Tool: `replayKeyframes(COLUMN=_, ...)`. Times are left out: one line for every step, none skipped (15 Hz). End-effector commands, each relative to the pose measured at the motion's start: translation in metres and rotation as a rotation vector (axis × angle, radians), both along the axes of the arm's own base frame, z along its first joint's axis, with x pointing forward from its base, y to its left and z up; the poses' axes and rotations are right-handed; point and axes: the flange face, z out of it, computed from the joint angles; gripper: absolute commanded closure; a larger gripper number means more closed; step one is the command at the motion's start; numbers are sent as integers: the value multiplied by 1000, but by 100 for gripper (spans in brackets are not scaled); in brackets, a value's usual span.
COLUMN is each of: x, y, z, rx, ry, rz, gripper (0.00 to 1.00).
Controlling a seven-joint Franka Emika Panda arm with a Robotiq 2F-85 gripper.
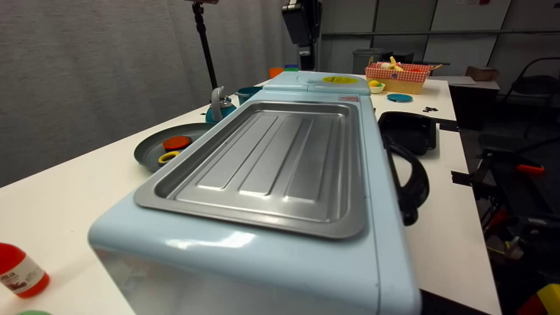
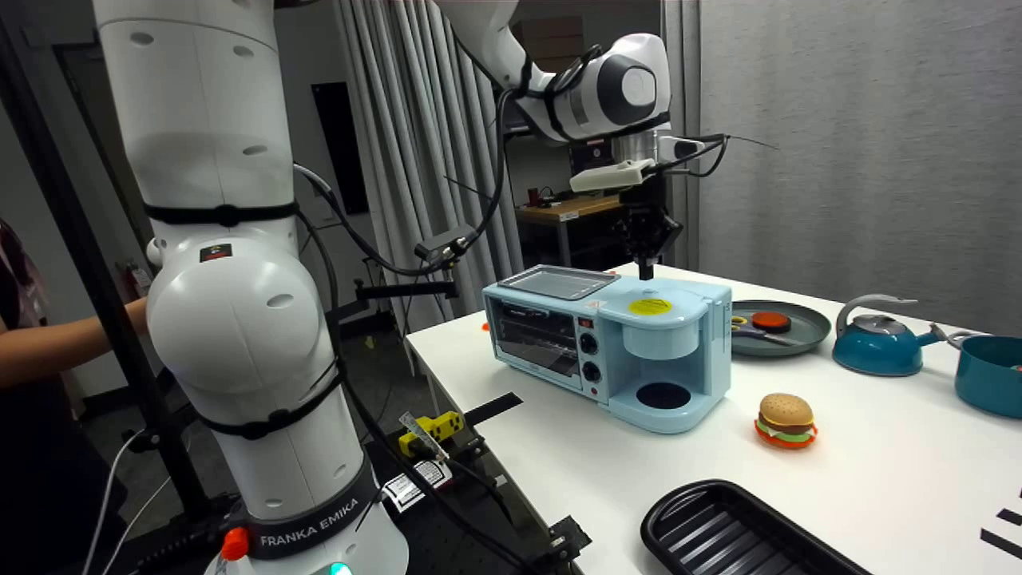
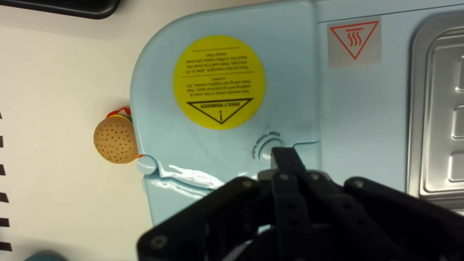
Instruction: Press the button on the top of the oven to open
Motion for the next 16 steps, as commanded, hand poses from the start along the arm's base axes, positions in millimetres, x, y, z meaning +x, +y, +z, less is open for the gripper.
replayKeyframes(x=3, y=-5, z=-2, rx=32, ry=-9, rz=-10, gripper=100)
replayKeyframes(x=3, y=-5, z=-3, rx=32, ry=-8, rz=-12, gripper=100)
replayKeyframes(x=3, y=-7, z=-5, rx=33, ry=-6, rz=-13, gripper=100)
replayKeyframes(x=3, y=-8, z=-6, rx=33, ry=-4, rz=-15, gripper=100)
replayKeyframes(x=3, y=-10, z=-8, rx=34, ry=-2, rz=-16, gripper=100)
replayKeyframes(x=4, y=-11, z=-10, rx=36, ry=1, rz=-19, gripper=100)
replayKeyframes(x=4, y=-12, z=-12, rx=38, ry=5, rz=-21, gripper=100)
replayKeyframes(x=4, y=-12, z=-15, rx=40, ry=11, rz=-24, gripper=100)
replayKeyframes(x=4, y=-13, z=-18, rx=41, ry=16, rz=-26, gripper=100)
replayKeyframes(x=4, y=-13, z=-21, rx=43, ry=22, rz=-27, gripper=100)
replayKeyframes(x=4, y=-13, z=-24, rx=45, ry=28, rz=-28, gripper=100)
replayKeyframes(x=4, y=-13, z=-25, rx=47, ry=29, rz=-30, gripper=100)
replayKeyframes(x=4, y=-13, z=-25, rx=47, ry=31, rz=-31, gripper=100)
replayKeyframes(x=4, y=-13, z=-25, rx=49, ry=33, rz=-33, gripper=100)
replayKeyframes(x=4, y=-13, z=-25, rx=51, ry=36, rz=-34, gripper=100)
replayKeyframes(x=4, y=-13, z=-25, rx=52, ry=38, rz=-36, gripper=100)
